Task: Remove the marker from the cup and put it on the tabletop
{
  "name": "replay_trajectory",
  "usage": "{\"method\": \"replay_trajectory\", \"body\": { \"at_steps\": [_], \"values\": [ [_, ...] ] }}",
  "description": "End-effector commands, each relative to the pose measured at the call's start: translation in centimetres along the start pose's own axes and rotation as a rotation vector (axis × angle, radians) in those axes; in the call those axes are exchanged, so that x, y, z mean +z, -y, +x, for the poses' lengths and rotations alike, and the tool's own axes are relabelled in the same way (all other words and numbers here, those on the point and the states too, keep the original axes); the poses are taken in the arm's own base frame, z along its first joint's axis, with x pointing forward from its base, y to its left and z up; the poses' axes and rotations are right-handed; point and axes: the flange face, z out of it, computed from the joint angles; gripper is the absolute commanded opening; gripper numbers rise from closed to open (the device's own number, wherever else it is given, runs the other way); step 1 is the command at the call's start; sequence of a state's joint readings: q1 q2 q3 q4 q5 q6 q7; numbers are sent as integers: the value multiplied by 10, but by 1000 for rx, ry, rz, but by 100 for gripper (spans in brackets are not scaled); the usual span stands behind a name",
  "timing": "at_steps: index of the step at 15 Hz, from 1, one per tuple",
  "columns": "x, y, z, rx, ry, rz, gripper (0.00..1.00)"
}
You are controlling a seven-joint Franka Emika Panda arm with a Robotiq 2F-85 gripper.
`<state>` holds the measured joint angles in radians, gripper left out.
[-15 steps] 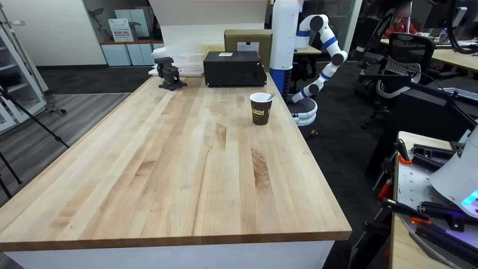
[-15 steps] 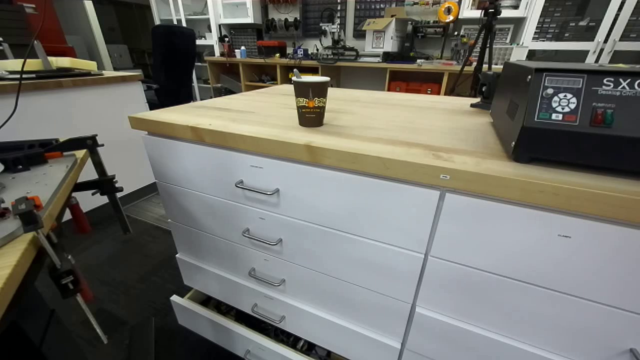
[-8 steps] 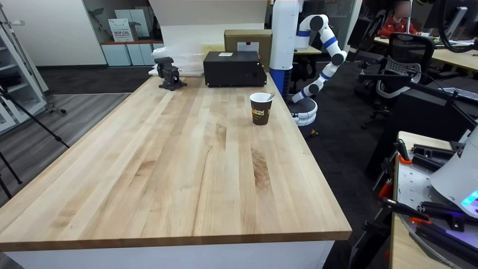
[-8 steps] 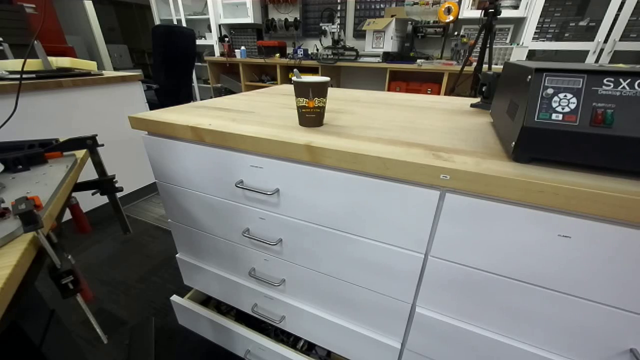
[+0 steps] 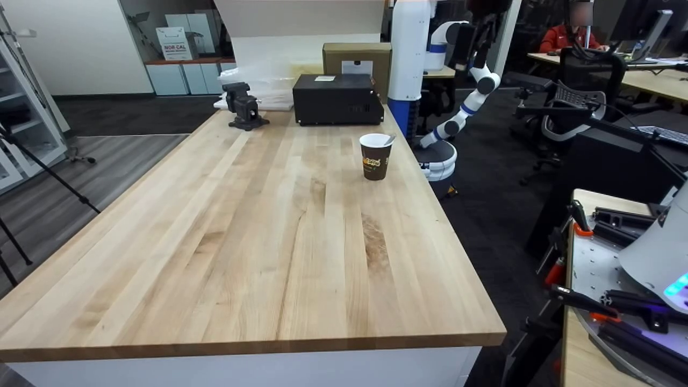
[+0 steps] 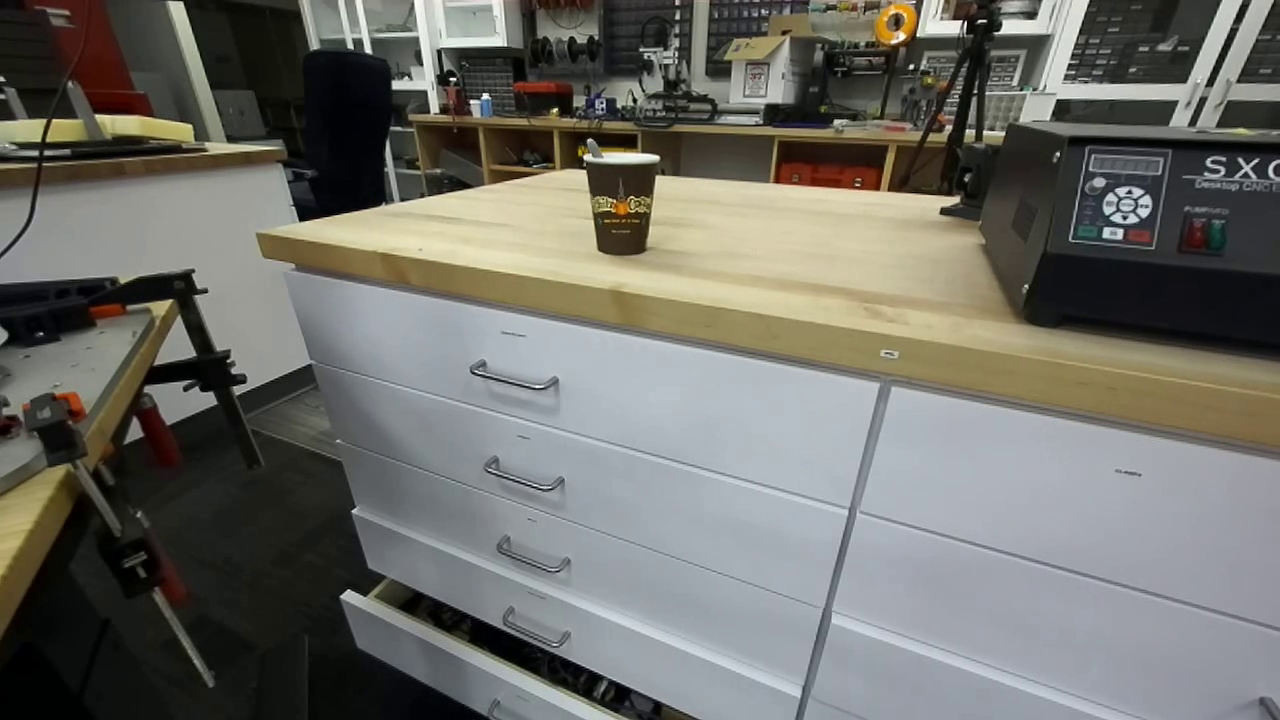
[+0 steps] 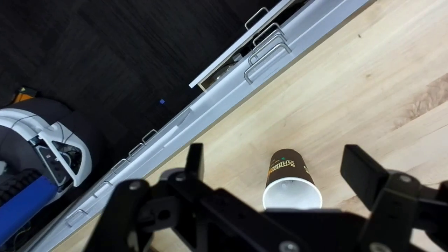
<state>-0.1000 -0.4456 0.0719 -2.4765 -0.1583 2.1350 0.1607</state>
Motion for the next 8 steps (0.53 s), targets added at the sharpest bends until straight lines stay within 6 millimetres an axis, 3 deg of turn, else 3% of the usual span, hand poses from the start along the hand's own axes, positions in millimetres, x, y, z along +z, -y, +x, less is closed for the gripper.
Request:
{"method": "replay_trajectory", "body": {
  "at_steps": [1, 5, 8],
  "values": [
    [18, -6, 74, -61, 74, 25, 100],
    [36, -9, 135, -130, 143, 54, 100],
    [41, -10, 162, -179, 231, 81, 100]
  ]
}}
